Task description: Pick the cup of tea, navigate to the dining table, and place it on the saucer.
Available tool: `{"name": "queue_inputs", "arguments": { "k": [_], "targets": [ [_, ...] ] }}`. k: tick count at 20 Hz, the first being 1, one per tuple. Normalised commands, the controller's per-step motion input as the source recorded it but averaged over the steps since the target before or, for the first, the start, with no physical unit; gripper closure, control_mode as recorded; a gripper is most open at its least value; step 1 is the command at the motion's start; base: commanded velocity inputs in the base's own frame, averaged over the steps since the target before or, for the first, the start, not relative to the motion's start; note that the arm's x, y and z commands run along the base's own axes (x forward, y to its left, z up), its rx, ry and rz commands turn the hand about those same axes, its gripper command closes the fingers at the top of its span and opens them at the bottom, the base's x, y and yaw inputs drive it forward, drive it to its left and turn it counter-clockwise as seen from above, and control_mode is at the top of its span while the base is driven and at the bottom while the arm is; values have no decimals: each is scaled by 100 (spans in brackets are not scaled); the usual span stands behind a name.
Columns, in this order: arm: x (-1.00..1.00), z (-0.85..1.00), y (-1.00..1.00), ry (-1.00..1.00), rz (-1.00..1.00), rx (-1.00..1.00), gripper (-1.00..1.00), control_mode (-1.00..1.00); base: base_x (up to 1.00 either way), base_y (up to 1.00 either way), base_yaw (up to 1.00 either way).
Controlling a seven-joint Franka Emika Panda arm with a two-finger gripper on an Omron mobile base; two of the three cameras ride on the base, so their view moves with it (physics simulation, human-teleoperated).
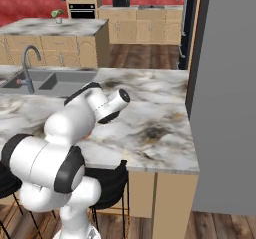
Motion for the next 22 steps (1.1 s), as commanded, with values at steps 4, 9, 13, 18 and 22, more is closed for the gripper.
{"name": "queue_inputs", "arguments": {
  "k": [4, 9, 13, 18, 22],
  "targets": [
    [41, -16, 20, 0, 2, 0, 100, -100, 0, 0, 0],
    [15, -2, 18, 0, 4, 0, 100, -100, 0, 0, 0],
    [0, 0, 21, 0, 4, 0, 100, -100, 0, 0, 0],
    [0, 0, 19, 0, 4, 0, 100, -100, 0, 0, 0],
    [0, -3, 12, 0, 5, 0, 100, -100, 0, 0, 0]
  ]
}}
